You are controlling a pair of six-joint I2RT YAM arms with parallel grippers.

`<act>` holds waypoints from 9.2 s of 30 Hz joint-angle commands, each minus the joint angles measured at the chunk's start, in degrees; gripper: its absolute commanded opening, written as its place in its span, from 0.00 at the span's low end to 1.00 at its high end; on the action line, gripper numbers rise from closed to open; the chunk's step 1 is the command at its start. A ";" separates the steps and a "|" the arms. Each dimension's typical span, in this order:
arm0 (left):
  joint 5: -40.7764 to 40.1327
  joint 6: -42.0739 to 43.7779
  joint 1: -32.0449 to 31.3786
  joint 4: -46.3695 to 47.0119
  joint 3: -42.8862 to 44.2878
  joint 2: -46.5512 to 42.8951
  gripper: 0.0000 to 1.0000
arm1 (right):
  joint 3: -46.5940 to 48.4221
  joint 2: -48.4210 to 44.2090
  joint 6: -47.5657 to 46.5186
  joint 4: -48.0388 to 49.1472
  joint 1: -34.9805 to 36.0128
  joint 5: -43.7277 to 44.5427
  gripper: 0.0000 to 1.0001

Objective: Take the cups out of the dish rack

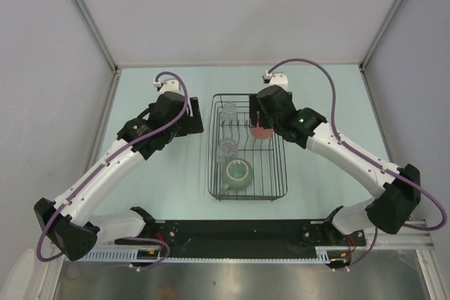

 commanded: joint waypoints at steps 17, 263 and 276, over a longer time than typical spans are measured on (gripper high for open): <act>38.93 -9.05 2.74 38.12 -13.01 -7.61 1.00 | -20.59 -19.22 23.13 43.21 -19.85 -46.73 0.00; 31.83 -9.14 7.67 24.94 -10.12 -5.59 0.89 | -3.78 -12.69 4.92 14.11 -10.87 -30.26 0.00; 47.64 -19.50 7.75 48.07 -13.73 -4.45 0.89 | -13.20 -16.23 16.69 32.04 -17.39 -48.39 0.00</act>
